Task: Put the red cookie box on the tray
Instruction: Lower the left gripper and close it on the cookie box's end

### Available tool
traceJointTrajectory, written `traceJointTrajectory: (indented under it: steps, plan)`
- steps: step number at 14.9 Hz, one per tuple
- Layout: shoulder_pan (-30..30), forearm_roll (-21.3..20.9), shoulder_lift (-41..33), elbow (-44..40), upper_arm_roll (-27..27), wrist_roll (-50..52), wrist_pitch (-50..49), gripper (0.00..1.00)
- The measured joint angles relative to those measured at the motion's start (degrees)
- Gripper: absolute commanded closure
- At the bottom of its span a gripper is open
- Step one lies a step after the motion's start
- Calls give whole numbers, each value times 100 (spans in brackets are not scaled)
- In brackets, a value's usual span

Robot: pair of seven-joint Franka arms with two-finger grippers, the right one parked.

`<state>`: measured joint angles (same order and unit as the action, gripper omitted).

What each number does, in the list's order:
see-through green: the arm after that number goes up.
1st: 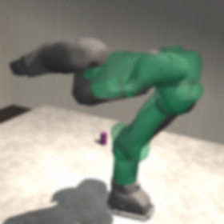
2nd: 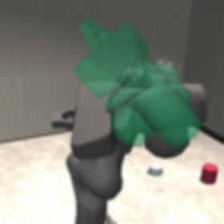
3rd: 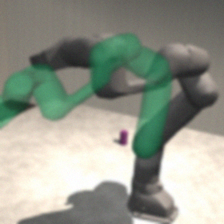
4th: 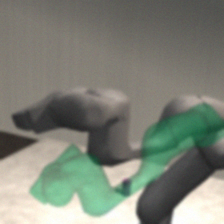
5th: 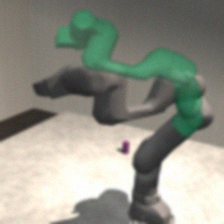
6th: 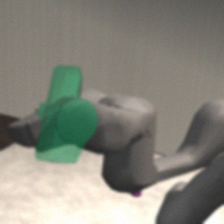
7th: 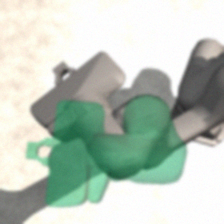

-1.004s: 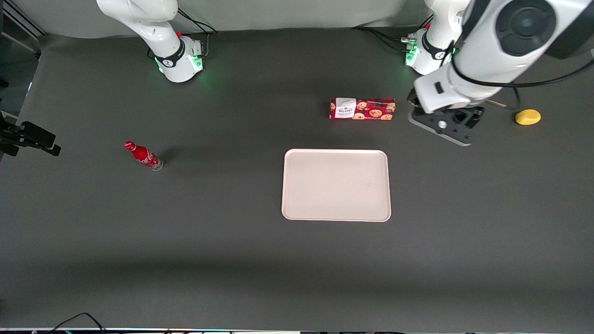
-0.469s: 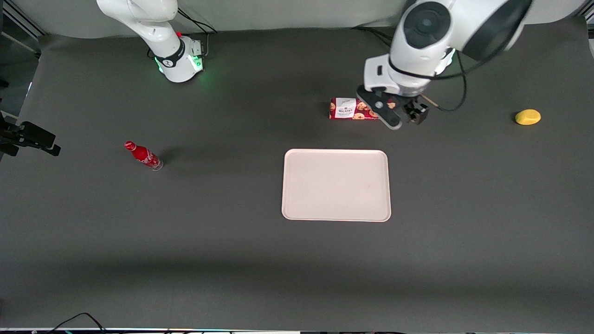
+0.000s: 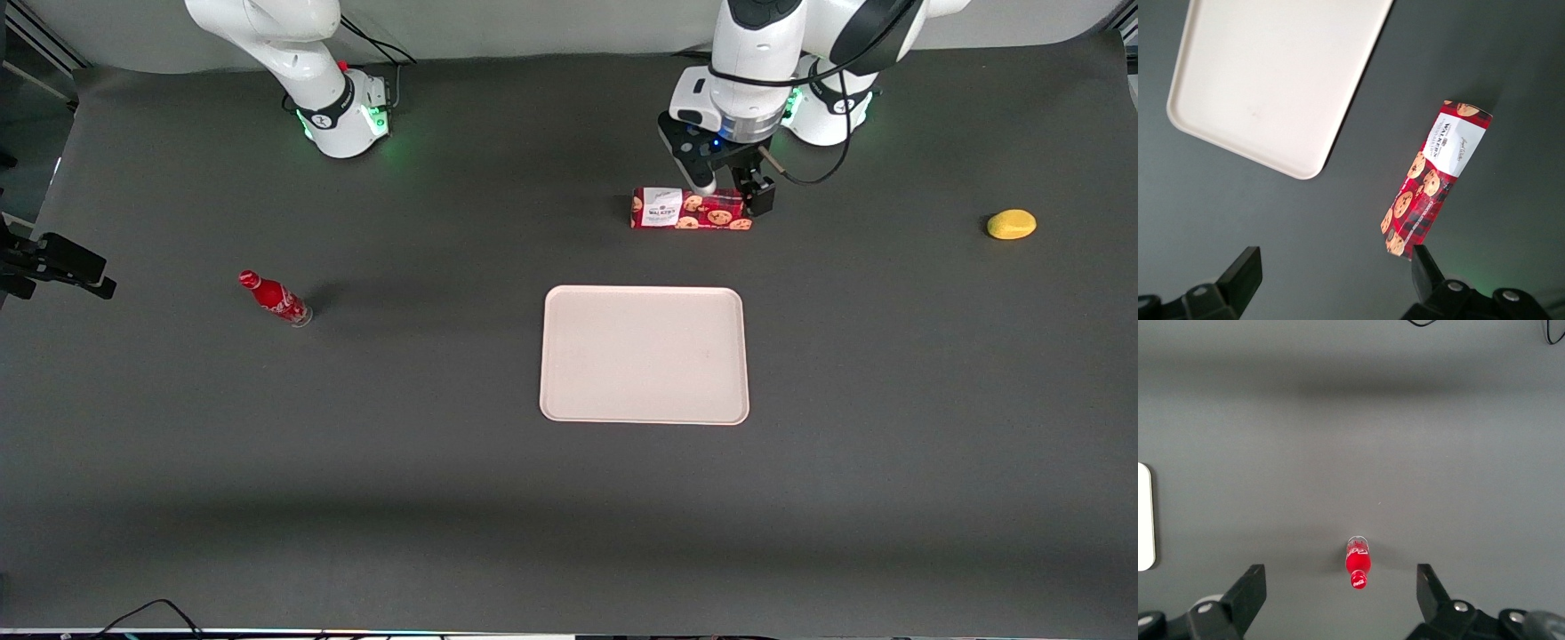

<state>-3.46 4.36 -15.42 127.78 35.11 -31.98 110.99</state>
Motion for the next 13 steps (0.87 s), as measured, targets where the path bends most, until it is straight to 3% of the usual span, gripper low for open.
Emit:
traceJointTrajectory:
  steps: [6,13]
  plan:
    - [-356,227,-518,1441,374,-368,1435,0]
    - [-446,305,-479,1854,786,-1342,1973,0]
